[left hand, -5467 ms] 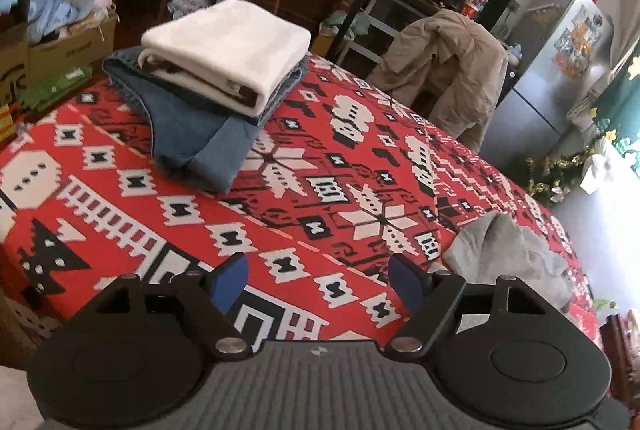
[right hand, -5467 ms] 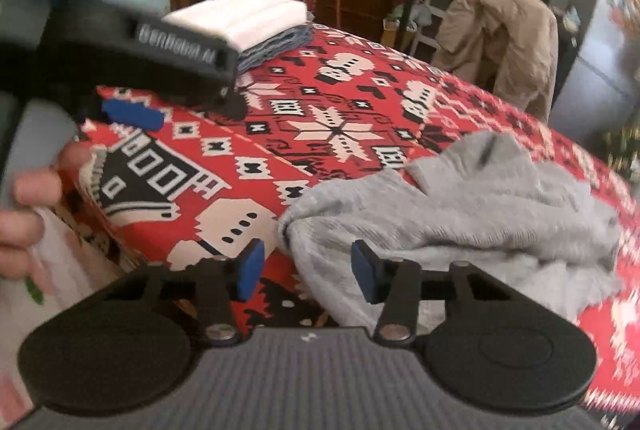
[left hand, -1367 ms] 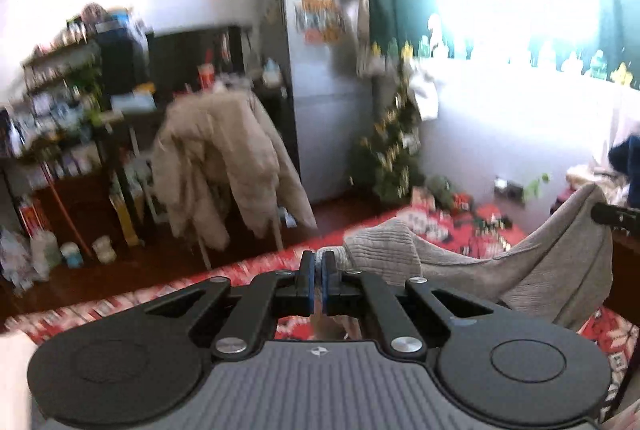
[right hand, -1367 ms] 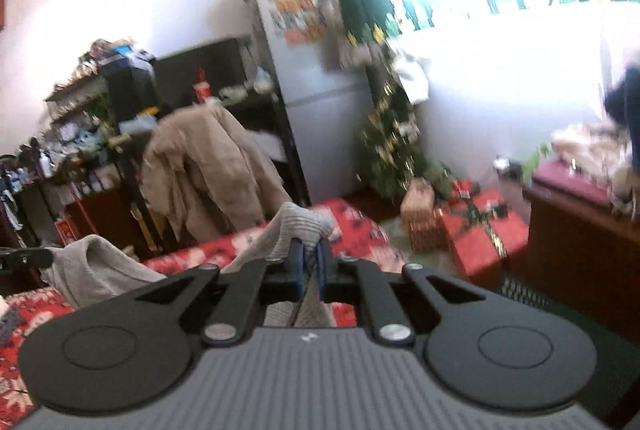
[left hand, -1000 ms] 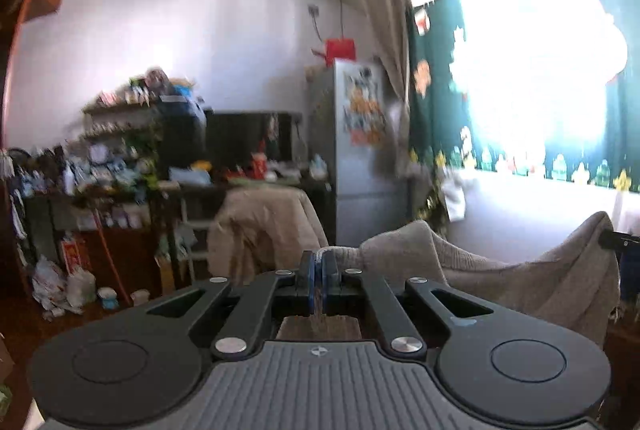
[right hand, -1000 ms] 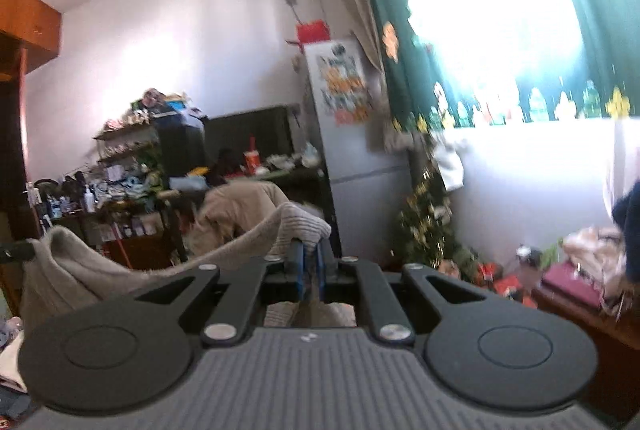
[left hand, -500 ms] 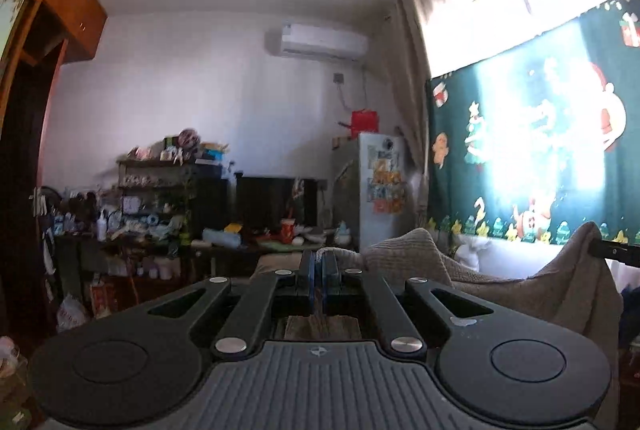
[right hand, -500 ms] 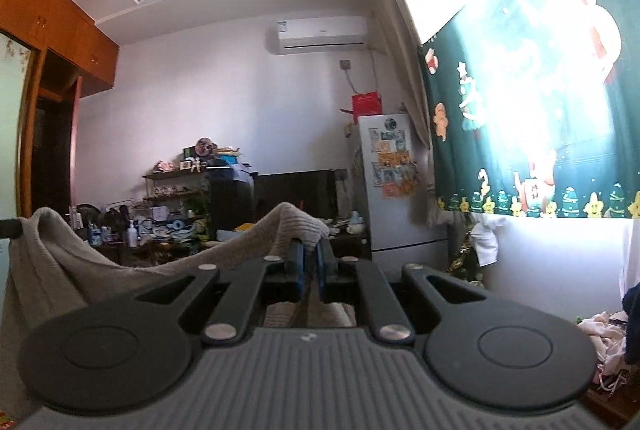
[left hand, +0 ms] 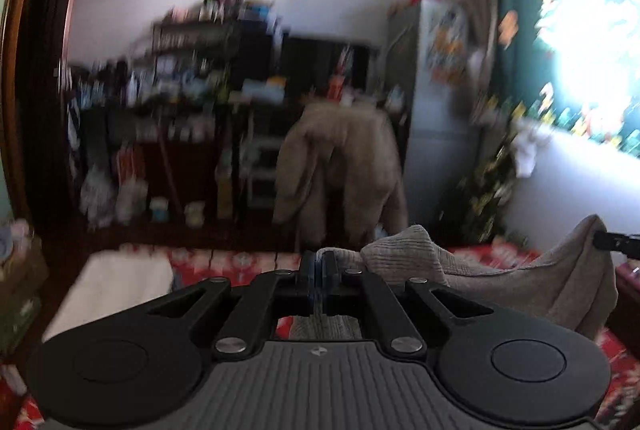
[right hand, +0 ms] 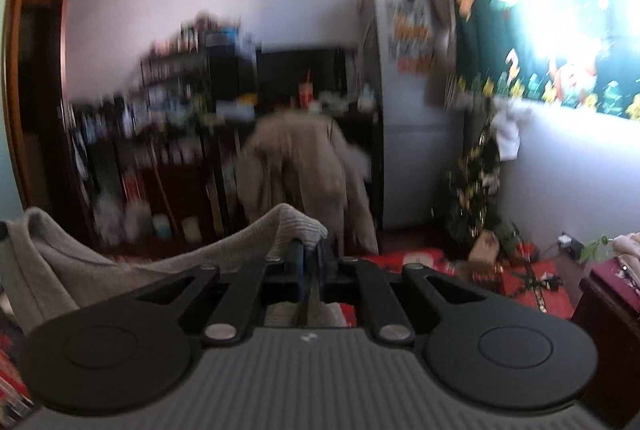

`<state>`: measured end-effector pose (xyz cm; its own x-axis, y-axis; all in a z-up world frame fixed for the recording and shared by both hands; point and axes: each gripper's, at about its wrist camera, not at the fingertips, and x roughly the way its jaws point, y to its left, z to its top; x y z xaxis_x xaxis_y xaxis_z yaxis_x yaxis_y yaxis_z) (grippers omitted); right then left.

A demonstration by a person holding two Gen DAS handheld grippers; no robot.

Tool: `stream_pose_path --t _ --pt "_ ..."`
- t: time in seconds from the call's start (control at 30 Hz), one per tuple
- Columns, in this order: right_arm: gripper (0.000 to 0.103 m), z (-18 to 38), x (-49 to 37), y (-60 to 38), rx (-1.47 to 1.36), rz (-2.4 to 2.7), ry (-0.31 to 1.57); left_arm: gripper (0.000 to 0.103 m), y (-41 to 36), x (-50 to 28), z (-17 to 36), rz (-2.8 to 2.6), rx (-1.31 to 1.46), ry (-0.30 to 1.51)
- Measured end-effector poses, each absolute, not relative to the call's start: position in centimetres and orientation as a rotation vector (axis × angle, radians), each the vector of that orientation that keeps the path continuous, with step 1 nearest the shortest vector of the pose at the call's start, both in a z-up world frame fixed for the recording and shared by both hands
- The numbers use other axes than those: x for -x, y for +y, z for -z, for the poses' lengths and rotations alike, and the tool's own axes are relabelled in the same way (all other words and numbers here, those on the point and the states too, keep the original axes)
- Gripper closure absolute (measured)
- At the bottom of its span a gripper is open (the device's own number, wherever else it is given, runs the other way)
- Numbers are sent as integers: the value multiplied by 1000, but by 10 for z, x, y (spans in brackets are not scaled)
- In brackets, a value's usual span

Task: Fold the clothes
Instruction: 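Lift the grey shirt up with both grippers and shake it out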

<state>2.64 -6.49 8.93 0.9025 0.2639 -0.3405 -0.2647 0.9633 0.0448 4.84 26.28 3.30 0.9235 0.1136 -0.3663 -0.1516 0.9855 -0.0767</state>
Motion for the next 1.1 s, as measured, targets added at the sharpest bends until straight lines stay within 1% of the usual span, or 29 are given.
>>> stream_pose_path --t 0.23,0.37,0.5,0.73,1.1 --pt "96 -11 -178 -22 79 -270 489 100 297 -145 30 -199 147 517" --pt "96 32 -260 3 82 -279 601 100 301 -196 61 -214 96 606" --pt "96 80 -319 16 95 -265 696 100 303 -228 87 -226 47 667" --pt "96 118 -366 26 129 -252 748 100 313 -264 105 -261 60 719" --pt "96 122 -382 36 132 -223 770 100 310 -287 115 -351 36 736"
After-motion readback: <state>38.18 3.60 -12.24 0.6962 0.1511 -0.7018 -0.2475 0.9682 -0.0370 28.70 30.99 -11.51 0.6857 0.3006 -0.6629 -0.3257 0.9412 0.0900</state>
